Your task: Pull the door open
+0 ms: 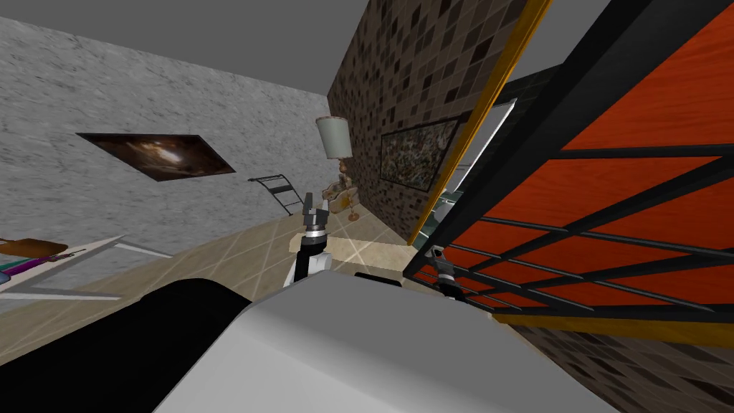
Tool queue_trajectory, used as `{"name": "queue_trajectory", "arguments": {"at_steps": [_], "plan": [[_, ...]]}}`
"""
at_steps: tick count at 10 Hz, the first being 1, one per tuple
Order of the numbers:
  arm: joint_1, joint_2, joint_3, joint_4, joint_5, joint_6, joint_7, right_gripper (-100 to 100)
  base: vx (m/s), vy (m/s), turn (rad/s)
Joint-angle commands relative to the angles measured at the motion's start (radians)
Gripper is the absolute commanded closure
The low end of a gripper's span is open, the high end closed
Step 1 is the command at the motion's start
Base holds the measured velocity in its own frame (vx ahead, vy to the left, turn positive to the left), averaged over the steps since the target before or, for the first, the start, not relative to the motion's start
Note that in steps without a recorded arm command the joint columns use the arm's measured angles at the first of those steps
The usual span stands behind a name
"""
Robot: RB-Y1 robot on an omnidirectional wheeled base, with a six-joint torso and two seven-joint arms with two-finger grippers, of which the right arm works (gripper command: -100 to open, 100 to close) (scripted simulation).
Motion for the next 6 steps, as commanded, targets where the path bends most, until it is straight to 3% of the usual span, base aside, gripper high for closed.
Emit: {"name": "queue_trajectory", "arguments": {"at_steps": [1,6], "plan": [[0.011,-0.016,0.019,-0.003,0.010,-0.017,-0.021,100,-0.165,-0.008,0.112],[0.045,-0.063,0.074,-0.012,0.041,-0.070,-0.084,100,-0.209,-0.036,0.084]]}}
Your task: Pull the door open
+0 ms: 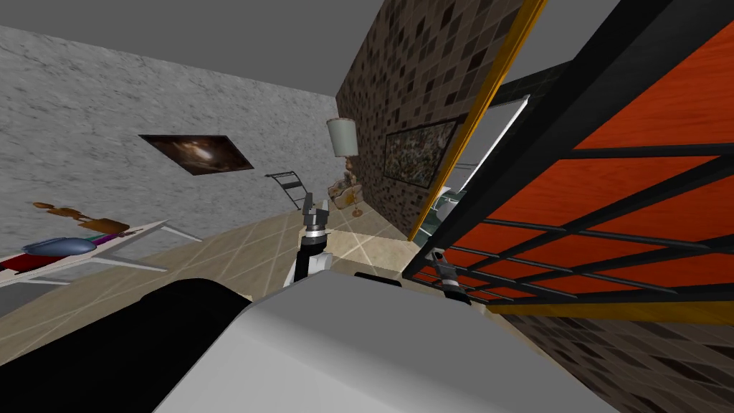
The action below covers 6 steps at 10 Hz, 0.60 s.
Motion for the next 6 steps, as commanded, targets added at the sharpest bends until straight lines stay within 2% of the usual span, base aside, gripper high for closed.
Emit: {"name": "queue_trajectory", "arguments": {"at_steps": [1,2,3,4,6], "plan": [[0.010,-0.015,0.017,-0.004,0.009,-0.018,-0.021,100,-0.194,-0.021,0.076],[0.016,-0.024,0.028,-0.006,0.016,-0.029,-0.034,100,-0.203,-0.043,0.077],[0.012,-0.019,0.020,-0.003,0.011,-0.019,-0.025,100,-0.091,-0.023,0.021],[0.027,-0.032,0.038,0.000,0.021,-0.045,-0.043,100,-0.138,-0.047,0.107],[0.044,-0.049,0.057,0.003,0.032,-0.078,-0.064,100,-0.225,-0.072,0.134]]}}
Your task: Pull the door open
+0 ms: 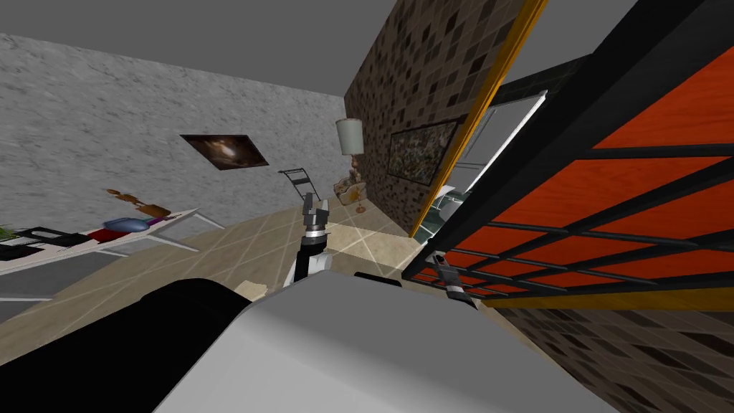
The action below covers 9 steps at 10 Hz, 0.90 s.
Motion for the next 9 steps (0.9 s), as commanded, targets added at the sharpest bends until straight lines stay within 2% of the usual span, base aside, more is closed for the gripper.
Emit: {"name": "queue_trajectory", "arguments": {"at_steps": [1,5,6,9], "plan": [[0.024,-0.017,0.017,-0.011,0.009,-0.023,-0.017,100,-0.202,-0.061,0.095],[0.056,-0.049,0.053,-0.005,0.030,-0.086,-0.056,100,-0.201,-0.061,0.097],[0.042,-0.042,0.051,0.013,0.029,-0.083,-0.054,100,-0.079,-0.023,0.018],[0.053,-0.052,0.065,0.032,0.038,-0.121,-0.071,100,-0.164,-0.053,0.143]]}}
